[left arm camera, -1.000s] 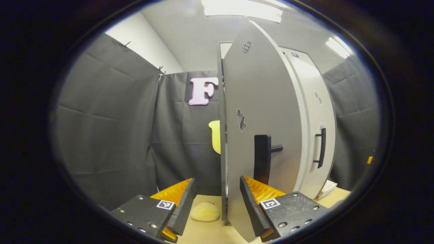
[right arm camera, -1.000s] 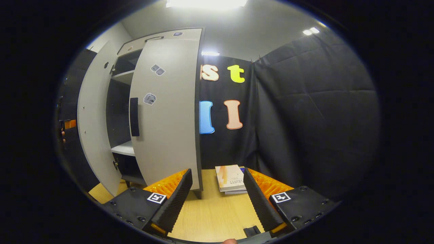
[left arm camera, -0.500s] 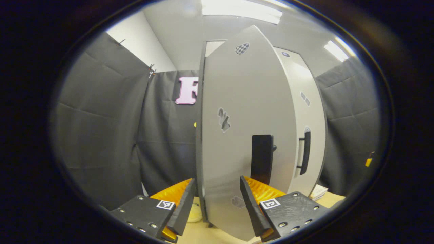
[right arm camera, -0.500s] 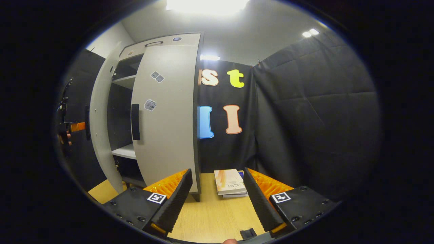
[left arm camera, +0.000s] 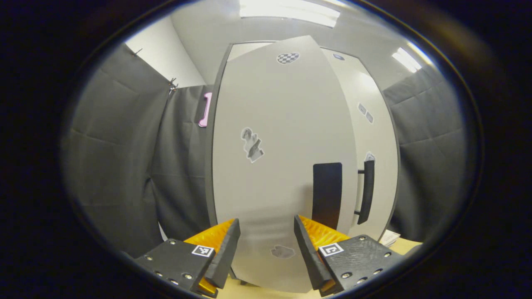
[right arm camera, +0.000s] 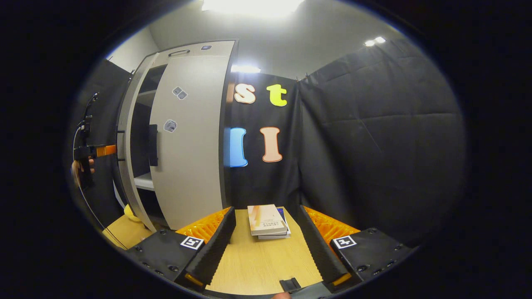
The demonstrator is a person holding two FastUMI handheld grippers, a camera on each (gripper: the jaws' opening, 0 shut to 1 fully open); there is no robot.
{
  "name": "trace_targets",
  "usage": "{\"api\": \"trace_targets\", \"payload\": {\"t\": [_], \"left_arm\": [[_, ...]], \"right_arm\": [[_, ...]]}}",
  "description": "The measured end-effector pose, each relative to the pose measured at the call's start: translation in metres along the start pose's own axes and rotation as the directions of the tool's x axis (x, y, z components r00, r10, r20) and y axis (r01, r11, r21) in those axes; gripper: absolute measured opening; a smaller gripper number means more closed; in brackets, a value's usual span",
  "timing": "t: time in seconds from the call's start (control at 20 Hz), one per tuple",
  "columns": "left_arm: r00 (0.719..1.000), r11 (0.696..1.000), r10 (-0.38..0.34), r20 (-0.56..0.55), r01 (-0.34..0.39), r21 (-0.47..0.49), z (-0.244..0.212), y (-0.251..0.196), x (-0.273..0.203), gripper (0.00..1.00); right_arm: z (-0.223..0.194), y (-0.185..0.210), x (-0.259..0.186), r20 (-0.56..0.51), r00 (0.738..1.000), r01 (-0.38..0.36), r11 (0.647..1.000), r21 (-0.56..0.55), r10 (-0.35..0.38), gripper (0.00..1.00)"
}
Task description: Grasp the bottle in the cabinet with the left hand and place it on the coaster, then close the right door with the right hand and the left door with the left hand.
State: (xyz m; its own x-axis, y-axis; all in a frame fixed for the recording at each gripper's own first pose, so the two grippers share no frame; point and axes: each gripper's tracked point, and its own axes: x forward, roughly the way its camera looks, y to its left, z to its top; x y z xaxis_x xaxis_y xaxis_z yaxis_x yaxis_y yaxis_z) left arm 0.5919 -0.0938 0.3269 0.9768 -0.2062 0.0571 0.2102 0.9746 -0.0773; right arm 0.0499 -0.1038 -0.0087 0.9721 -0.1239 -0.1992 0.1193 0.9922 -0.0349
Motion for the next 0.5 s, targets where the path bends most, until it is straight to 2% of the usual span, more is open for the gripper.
{"api": "trace_targets", "payload": {"t": [0.05, 0.1, 0.25, 0.5], "left_arm": [[1.000, 1.000, 0.003, 0.003, -0.003, 0.004, 0.000, 0.000, 0.001, 0.77], [1.000, 1.000, 0.006, 0.006, -0.006, 0.007, 0.000, 0.000, 0.001, 0.77], [0.999, 0.999, 0.038, 0.023, -0.038, 0.017, 0.005, 0.008, -0.010, 0.77], [0.994, 0.993, 0.107, 0.040, -0.109, 0.053, 0.013, 0.029, -0.074, 0.77]], "right_arm": [[-0.001, 0.000, 0.000, -0.001, 1.000, -0.002, 1.000, 0.004, 0.002, 0.97], [-0.001, 0.000, 0.000, 0.000, 1.000, -0.005, 1.000, 0.009, 0.005, 0.93], [0.006, 0.004, 0.000, 0.019, 1.000, -0.025, 1.000, 0.011, 0.025, 0.97], [0.016, 0.020, 0.007, 0.051, 0.992, -0.113, 0.993, -0.021, 0.114, 0.96]]}}
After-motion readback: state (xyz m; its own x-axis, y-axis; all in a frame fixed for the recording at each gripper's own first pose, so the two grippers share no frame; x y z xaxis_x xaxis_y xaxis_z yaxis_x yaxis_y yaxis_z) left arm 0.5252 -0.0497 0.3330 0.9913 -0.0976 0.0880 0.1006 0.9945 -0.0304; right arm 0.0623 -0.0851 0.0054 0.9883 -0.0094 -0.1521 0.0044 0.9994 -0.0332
